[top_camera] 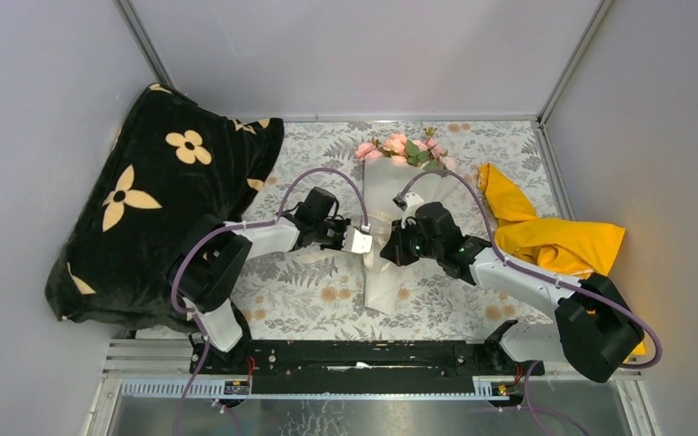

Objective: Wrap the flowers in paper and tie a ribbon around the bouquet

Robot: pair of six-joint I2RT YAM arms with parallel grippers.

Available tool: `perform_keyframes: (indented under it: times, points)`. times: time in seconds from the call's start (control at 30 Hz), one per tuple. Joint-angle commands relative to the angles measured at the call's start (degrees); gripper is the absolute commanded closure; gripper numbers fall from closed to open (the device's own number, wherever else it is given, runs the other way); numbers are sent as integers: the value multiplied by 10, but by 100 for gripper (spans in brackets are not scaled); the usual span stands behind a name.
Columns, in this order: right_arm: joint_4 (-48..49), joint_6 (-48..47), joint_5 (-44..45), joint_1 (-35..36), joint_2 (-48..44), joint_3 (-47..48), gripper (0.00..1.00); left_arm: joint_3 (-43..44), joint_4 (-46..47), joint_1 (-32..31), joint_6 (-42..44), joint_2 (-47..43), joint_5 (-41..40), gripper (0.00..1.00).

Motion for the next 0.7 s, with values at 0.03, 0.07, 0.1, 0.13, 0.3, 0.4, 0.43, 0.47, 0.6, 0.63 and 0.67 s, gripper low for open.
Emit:
perform_keyframes:
  times: [0.03, 0.07, 0.1, 0.13, 0.3, 0.4, 0.43, 0.47, 0.6, 0.63, 0.67]
  points:
    - [-5, -7, -14, -31, 4, 51, 100, -20, -58, -6, 70, -56, -14, 100]
    - [-12, -9, -24, -43, 9, 62, 100, -19, -106, -6, 74, -74, -20, 100]
    - [-18, -12, -32, -49, 16, 72, 100, -10, -152, -6, 74, -94, -24, 100]
    - [-25, -17, -39, -53, 24, 82, 100, 3, -201, -7, 76, -112, -22, 100]
    - [-46, -32, -62, -65, 64, 138, 100, 64, -464, -77, 86, -199, 15, 100]
    - [-47, -31, -71, -69, 82, 163, 100, 74, -493, -98, 8, -203, 58, 100]
    - [-55, -32, -72, -70, 86, 169, 100, 73, -489, -102, -14, -205, 77, 100]
    - [-66, -32, -72, -70, 91, 176, 100, 72, -473, -108, -48, -209, 96, 100]
    - [-82, -35, -71, -73, 106, 197, 100, 105, -344, -132, -267, -207, 194, 100]
    - [-81, -34, -70, -74, 107, 199, 100, 108, -301, -149, -322, -207, 213, 100]
    - [-81, -32, -70, -75, 108, 201, 100, 106, -251, -174, -366, -209, 210, 100]
